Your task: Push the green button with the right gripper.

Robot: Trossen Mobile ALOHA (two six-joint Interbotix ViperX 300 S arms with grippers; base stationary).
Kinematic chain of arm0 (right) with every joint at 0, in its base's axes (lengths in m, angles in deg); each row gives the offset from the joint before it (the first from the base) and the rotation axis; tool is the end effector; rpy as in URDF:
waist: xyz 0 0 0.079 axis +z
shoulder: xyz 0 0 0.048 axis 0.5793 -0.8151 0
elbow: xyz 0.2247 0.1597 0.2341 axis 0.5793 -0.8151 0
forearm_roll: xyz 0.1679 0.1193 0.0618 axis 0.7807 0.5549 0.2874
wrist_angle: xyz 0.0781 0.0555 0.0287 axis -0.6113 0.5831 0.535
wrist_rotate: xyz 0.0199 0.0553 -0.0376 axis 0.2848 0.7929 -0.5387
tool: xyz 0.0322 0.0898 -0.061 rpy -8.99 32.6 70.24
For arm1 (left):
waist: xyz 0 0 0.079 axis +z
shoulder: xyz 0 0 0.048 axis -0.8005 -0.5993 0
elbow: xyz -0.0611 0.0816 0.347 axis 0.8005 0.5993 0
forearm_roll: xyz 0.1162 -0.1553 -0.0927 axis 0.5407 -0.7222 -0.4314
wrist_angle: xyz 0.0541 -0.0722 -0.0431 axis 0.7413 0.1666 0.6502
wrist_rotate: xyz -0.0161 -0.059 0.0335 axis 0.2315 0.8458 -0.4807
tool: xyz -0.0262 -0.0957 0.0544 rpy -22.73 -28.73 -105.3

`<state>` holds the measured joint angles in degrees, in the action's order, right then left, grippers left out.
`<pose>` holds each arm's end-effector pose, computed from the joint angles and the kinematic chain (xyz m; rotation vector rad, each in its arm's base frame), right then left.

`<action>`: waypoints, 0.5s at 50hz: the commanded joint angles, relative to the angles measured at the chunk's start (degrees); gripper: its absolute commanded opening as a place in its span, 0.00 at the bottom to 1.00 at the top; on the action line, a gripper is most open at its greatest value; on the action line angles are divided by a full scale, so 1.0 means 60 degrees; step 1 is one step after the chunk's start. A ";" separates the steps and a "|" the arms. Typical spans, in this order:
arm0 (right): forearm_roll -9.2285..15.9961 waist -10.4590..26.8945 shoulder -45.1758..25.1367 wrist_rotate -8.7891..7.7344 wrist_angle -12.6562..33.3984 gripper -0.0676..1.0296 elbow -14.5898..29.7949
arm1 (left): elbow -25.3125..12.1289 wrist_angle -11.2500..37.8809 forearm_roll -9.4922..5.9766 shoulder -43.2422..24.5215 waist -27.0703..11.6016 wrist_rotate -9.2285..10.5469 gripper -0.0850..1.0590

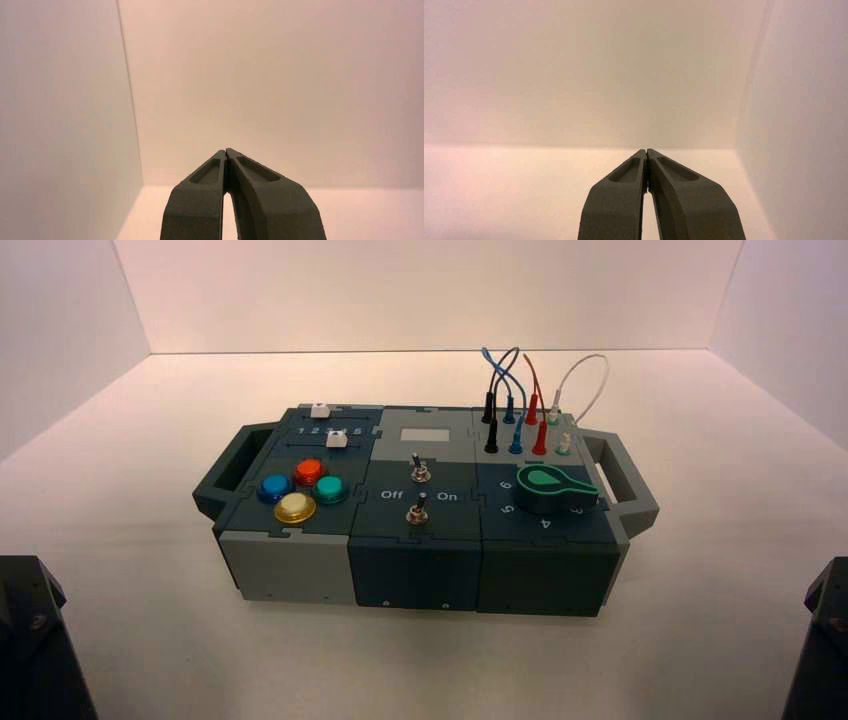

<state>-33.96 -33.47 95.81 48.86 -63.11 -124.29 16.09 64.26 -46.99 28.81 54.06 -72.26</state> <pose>0.2286 0.0077 0.2872 0.0053 0.1428 0.0331 0.2331 0.0041 0.3016 0.0138 0.0569 0.0177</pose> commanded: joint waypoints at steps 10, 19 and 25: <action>-0.0015 0.1465 -0.1025 -0.0029 0.1626 0.04 0.0937 | -0.1128 0.2329 0.0000 -0.1172 -0.1304 -0.0044 0.05; 0.0029 0.2798 -0.1846 -0.0015 0.2593 0.04 0.1333 | -0.1479 0.4233 0.0000 -0.1729 -0.2212 -0.0044 0.05; 0.0088 0.3867 -0.2358 0.0015 0.3018 0.04 0.1582 | -0.1611 0.5332 -0.0029 -0.1699 -0.2915 -0.0044 0.05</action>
<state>-33.87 -13.69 83.15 48.77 -45.97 -117.43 8.62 93.00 -47.08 18.35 39.03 -72.34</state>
